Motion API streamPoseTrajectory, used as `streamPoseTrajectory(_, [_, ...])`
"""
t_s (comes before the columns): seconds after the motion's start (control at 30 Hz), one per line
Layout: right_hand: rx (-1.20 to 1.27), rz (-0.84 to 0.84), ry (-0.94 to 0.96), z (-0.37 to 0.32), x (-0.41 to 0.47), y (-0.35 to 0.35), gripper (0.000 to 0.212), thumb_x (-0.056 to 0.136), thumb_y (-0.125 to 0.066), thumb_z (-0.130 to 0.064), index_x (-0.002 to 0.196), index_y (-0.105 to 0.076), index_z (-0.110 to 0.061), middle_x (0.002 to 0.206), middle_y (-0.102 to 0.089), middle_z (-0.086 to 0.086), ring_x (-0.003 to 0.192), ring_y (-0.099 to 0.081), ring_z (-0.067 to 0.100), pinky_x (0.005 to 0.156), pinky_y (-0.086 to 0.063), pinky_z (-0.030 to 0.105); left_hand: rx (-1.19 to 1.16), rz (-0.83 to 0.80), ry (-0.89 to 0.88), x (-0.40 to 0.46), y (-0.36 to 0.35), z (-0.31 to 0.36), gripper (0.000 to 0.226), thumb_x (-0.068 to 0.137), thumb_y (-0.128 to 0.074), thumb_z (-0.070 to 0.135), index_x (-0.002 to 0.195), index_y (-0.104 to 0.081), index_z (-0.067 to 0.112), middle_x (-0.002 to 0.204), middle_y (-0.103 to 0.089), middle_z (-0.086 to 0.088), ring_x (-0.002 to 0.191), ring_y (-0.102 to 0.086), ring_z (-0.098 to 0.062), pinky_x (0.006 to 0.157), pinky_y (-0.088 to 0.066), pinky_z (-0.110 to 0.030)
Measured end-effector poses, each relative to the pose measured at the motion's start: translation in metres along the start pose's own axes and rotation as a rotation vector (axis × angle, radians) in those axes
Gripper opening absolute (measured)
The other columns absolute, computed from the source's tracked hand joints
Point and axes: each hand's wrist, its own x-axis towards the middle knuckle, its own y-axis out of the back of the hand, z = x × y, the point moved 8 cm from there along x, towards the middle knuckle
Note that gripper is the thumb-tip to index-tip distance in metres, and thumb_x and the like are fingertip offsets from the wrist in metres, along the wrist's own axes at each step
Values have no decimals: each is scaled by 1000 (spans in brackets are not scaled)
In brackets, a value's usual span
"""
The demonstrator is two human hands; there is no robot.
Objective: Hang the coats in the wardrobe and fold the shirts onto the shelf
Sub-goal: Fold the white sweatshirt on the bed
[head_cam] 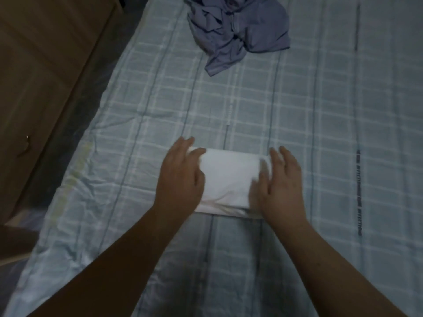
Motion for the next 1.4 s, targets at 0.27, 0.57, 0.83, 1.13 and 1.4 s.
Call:
streamPoseTrajectory(0.27, [-369, -288, 185, 1, -8, -65, 55, 100, -36, -39, 152, -33, -21, 160, -28, 7, 149, -20, 27, 118, -13, 58, 426, -305, -106, -23, -72, -24, 58, 100, -29, 50, 153, -27, 27, 161, -22, -9, 149, -15, -29, 117, -15, -56])
streamPoseTrajectory(0.57, [-37, -187, 110, 33, 2, -76, 60, 93, -52, -32, 148, -37, -14, 158, -30, 13, 146, -25, 28, 120, -17, 48, 243, -274, -76, -17, -92, -45, 63, 96, -38, 50, 153, -28, 24, 161, -20, -9, 149, -13, -27, 117, -16, -55])
streamPoseTrajectory(0.83, [525, -220, -434, 73, -31, -67, 83, 72, -63, -56, 143, -37, -24, 134, -52, -6, 121, -50, 4, 102, -38, 16, -394, -123, 620, -44, -77, -90, 122, 61, -81, 59, 153, -17, 10, 158, -22, -9, 143, -19, -12, 115, -11, -15])
streamPoseTrajectory(1.13, [611, -185, -449, 60, -35, -54, 75, 81, -58, -38, 149, -32, -18, 139, -48, -5, 127, -49, 15, 110, -37, 33, -658, -71, 673, -42, -59, -88, 74, 69, -86, 31, 124, -37, 36, 126, -55, -4, 115, -57, -21, 100, -48, -41])
streamPoseTrajectory(1.4, [722, -197, -344, -12, -49, 35, 70, 83, -58, -36, 148, -36, -21, 140, -51, -2, 124, -53, 13, 108, -43, 37, -854, 133, 673, -81, 46, -41, 65, 72, -84, 27, 123, -44, 34, 121, -62, -9, 104, -64, -17, 79, -55, -24])
